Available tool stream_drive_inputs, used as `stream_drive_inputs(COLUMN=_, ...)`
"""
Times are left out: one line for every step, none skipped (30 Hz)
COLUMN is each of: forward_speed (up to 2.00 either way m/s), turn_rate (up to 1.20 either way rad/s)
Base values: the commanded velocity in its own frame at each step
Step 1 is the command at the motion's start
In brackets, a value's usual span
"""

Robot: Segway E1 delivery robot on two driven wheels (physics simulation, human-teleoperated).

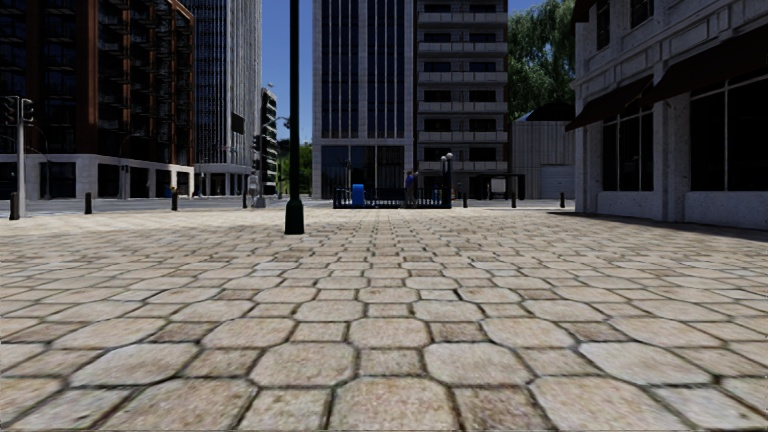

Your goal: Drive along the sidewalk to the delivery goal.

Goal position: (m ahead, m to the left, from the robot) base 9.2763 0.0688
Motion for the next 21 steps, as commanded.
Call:
stream_drive_inputs(forward_speed=1.73, turn_rate=0.0)
stream_drive_inputs(forward_speed=1.73, turn_rate=0.0)
stream_drive_inputs(forward_speed=1.73, turn_rate=0.0)
stream_drive_inputs(forward_speed=1.73, turn_rate=0.0)
stream_drive_inputs(forward_speed=1.73, turn_rate=0.0)
stream_drive_inputs(forward_speed=1.73, turn_rate=0.0)
stream_drive_inputs(forward_speed=1.73, turn_rate=0.0)
stream_drive_inputs(forward_speed=1.73, turn_rate=0.0)
stream_drive_inputs(forward_speed=1.73, turn_rate=0.0)
stream_drive_inputs(forward_speed=1.73, turn_rate=0.0)
stream_drive_inputs(forward_speed=1.73, turn_rate=0.0)
stream_drive_inputs(forward_speed=1.73, turn_rate=0.0)
stream_drive_inputs(forward_speed=1.73, turn_rate=0.0)
stream_drive_inputs(forward_speed=1.73, turn_rate=0.0)
stream_drive_inputs(forward_speed=1.73, turn_rate=0.0)
stream_drive_inputs(forward_speed=1.73, turn_rate=0.0)
stream_drive_inputs(forward_speed=1.73, turn_rate=0.0)
stream_drive_inputs(forward_speed=1.73, turn_rate=0.0)
stream_drive_inputs(forward_speed=1.73, turn_rate=0.0)
stream_drive_inputs(forward_speed=1.73, turn_rate=0.0)
stream_drive_inputs(forward_speed=1.73, turn_rate=0.0)
